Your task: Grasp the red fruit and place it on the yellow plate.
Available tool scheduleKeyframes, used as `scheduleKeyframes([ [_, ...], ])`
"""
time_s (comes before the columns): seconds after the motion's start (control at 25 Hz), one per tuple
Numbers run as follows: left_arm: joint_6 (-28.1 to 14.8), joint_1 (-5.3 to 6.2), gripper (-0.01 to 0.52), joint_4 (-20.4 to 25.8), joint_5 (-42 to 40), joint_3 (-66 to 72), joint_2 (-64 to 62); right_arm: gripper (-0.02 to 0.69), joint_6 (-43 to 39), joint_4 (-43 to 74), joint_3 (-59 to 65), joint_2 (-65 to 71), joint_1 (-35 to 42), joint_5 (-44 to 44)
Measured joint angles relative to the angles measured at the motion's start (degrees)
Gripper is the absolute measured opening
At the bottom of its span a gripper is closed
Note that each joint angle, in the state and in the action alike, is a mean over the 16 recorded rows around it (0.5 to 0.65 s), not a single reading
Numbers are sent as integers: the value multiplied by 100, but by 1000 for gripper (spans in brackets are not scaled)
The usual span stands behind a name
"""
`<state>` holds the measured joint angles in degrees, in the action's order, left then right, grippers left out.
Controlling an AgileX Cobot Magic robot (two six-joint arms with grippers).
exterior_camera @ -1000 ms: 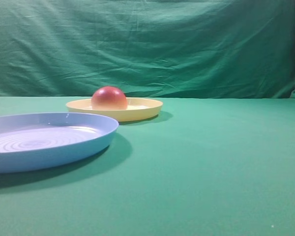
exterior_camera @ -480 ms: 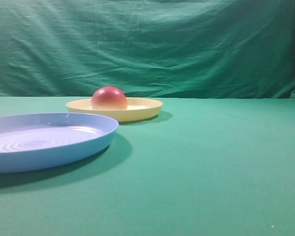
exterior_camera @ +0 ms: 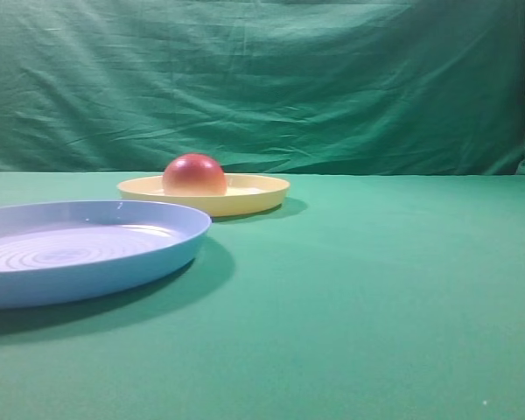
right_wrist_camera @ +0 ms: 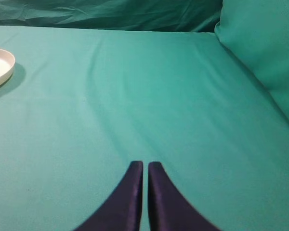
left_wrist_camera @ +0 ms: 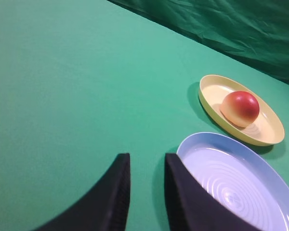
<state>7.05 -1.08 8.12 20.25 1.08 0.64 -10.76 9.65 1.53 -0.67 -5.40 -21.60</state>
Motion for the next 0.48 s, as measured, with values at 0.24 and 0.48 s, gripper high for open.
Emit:
scheduleKeyframes([
  [0.24,0,0,157,0,0,0,0,0,0,-7,0,0,0,-3],
  [0.48,0,0,157,0,0,0,0,0,0,-11,0,0,0,-6],
])
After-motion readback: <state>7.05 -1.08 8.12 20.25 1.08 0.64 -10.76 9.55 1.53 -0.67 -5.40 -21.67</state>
